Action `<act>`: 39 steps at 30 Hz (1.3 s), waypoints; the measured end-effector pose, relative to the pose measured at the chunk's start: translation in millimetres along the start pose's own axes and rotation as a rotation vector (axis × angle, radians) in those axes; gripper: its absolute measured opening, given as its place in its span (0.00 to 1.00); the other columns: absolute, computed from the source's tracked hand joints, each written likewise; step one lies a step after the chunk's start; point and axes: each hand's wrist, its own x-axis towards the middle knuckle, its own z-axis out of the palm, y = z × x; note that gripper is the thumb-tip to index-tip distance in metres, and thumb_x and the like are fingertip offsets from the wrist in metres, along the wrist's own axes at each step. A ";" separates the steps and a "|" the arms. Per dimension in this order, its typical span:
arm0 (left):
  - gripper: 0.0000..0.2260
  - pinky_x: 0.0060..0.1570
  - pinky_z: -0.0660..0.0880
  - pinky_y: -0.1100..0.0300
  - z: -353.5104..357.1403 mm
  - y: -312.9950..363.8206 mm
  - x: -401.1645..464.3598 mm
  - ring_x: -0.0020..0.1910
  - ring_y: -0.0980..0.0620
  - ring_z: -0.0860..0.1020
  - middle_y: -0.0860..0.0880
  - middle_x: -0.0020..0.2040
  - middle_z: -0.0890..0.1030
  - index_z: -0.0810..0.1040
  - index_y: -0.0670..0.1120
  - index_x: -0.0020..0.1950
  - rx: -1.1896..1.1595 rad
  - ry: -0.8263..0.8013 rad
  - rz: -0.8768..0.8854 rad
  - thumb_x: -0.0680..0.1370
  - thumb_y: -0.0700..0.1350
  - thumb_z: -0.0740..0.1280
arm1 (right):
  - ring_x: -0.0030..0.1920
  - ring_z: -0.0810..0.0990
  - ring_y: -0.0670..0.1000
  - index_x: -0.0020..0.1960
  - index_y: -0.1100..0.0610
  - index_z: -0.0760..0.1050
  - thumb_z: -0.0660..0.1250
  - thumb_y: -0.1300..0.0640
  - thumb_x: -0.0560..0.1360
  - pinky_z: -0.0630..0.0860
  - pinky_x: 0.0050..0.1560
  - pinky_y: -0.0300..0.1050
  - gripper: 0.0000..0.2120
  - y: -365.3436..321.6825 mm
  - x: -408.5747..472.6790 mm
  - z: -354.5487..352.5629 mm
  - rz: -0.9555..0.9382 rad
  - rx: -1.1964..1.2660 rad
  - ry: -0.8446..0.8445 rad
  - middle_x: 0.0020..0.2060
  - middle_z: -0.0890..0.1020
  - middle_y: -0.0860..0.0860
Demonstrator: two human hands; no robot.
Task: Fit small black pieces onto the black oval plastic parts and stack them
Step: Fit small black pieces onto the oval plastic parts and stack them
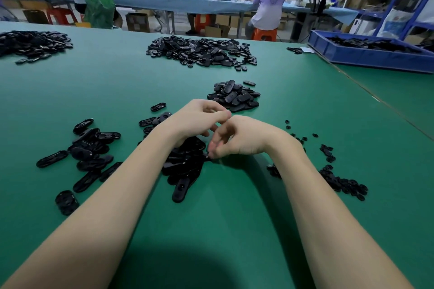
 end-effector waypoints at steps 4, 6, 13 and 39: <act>0.05 0.33 0.74 0.69 0.1 0.0 -0.5 0.33 0.64 0.79 0.58 0.38 0.84 0.84 0.52 0.49 0.005 -0.002 0.000 0.80 0.50 0.69 | 0.38 0.77 0.31 0.48 0.48 0.85 0.79 0.48 0.71 0.71 0.45 0.33 0.08 -3.3 -4.5 -3.2 0.014 -0.024 -0.006 0.36 0.83 0.37; 0.06 0.36 0.75 0.66 1.0 -0.4 -0.2 0.34 0.62 0.79 0.56 0.38 0.84 0.84 0.50 0.49 -0.006 -0.005 -0.004 0.81 0.49 0.68 | 0.45 0.81 0.40 0.50 0.47 0.84 0.80 0.46 0.69 0.75 0.50 0.37 0.13 -7.1 -4.3 -2.0 0.030 -0.036 -0.032 0.43 0.85 0.43; 0.07 0.41 0.75 0.61 0.1 -0.1 -2.0 0.35 0.59 0.79 0.57 0.37 0.84 0.84 0.50 0.49 -0.015 -0.002 -0.026 0.81 0.50 0.68 | 0.37 0.77 0.36 0.46 0.46 0.84 0.80 0.52 0.69 0.71 0.40 0.31 0.08 -7.5 -1.6 2.5 0.041 -0.030 0.026 0.38 0.84 0.39; 0.05 0.39 0.78 0.64 13.6 4.1 -8.2 0.36 0.54 0.83 0.49 0.39 0.86 0.85 0.46 0.47 0.045 -0.081 -0.044 0.73 0.38 0.77 | 0.39 0.79 0.44 0.37 0.40 0.86 0.84 0.44 0.61 0.74 0.32 0.33 0.09 33.2 -49.1 -50.9 0.493 -0.195 -0.108 0.32 0.84 0.37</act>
